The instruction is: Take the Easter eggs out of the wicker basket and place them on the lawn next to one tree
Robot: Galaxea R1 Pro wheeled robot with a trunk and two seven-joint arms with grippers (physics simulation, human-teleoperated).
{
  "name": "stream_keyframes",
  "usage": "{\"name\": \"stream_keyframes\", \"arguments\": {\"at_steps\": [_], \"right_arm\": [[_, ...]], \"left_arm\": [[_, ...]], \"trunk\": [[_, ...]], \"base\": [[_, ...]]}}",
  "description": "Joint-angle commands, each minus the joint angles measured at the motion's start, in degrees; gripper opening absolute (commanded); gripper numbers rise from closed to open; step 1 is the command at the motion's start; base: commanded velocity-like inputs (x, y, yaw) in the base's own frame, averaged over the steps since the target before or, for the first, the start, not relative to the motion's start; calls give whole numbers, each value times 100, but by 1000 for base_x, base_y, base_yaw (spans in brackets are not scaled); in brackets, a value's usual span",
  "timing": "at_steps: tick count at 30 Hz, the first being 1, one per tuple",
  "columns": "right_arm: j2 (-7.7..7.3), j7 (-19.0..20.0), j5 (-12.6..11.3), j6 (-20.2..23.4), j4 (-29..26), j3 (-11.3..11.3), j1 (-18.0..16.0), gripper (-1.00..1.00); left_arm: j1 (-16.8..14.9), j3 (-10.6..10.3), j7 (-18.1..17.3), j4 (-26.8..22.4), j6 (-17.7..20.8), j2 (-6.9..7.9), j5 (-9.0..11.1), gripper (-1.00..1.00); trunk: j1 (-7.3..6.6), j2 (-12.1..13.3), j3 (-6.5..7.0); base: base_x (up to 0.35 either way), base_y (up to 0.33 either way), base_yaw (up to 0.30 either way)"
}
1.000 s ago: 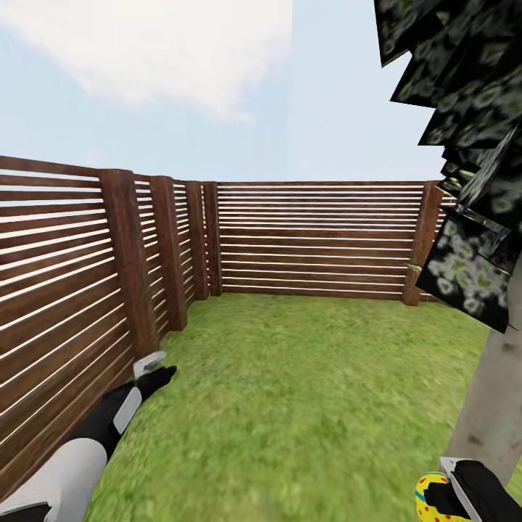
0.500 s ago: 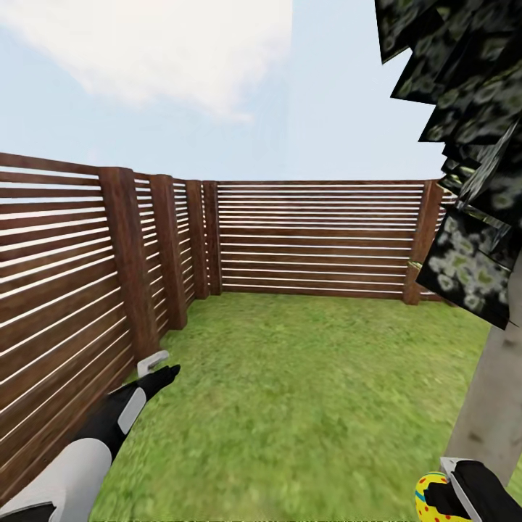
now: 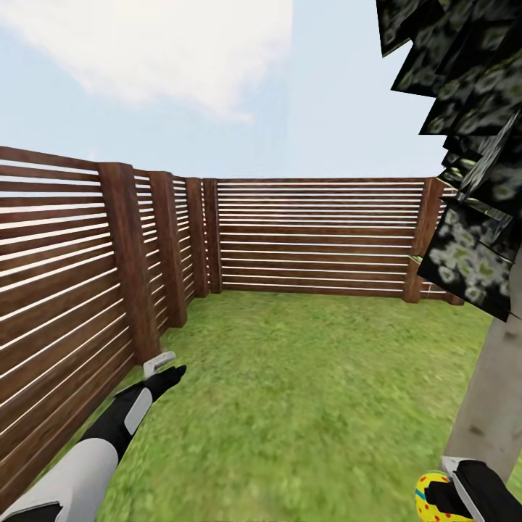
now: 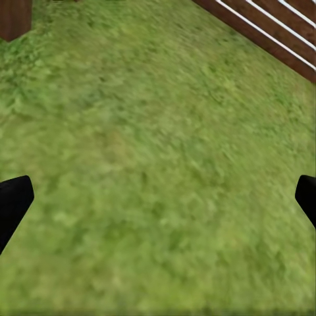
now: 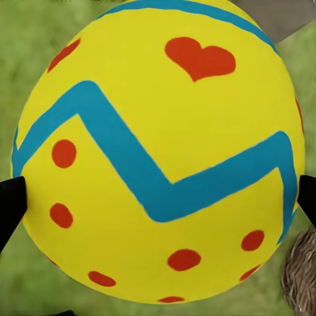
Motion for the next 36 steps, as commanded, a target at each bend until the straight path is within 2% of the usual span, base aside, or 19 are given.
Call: {"name": "stream_keyframes", "arguments": {"at_steps": [1, 5, 12, 18, 36], "right_arm": [[6, 50, 13, -1, -8, -1, -3, -100], [23, 62, 26, -18, 29, 19, -3, -100], [28, 19, 65, -12, 30, -12, -3, -100], [28, 19, 57, 45, 19, -16, -3, -100], [28, 18, 55, 41, 19, -13, -3, -100]], "left_arm": [[-1, 23, -16, -8, 37, -7, 41, 100], [-2, 23, -32, -8, 35, -9, 42, 100], [-3, 23, -45, 4, 52, -134, 33, 100], [-4, 13, -42, 164, 44, -141, 33, 100], [-2, 5, -16, 168, 44, -205, 32, 100]], "trunk": [[-1, -3, -7], [-1, -3, -7], [153, -284, -132], [285, -525, -240], [680, -1247, -563]], "base": [[0, 0, 0], [0, 0, 0], [0, 0, 0], [0, 0, 0], [0, 0, 0]]}}
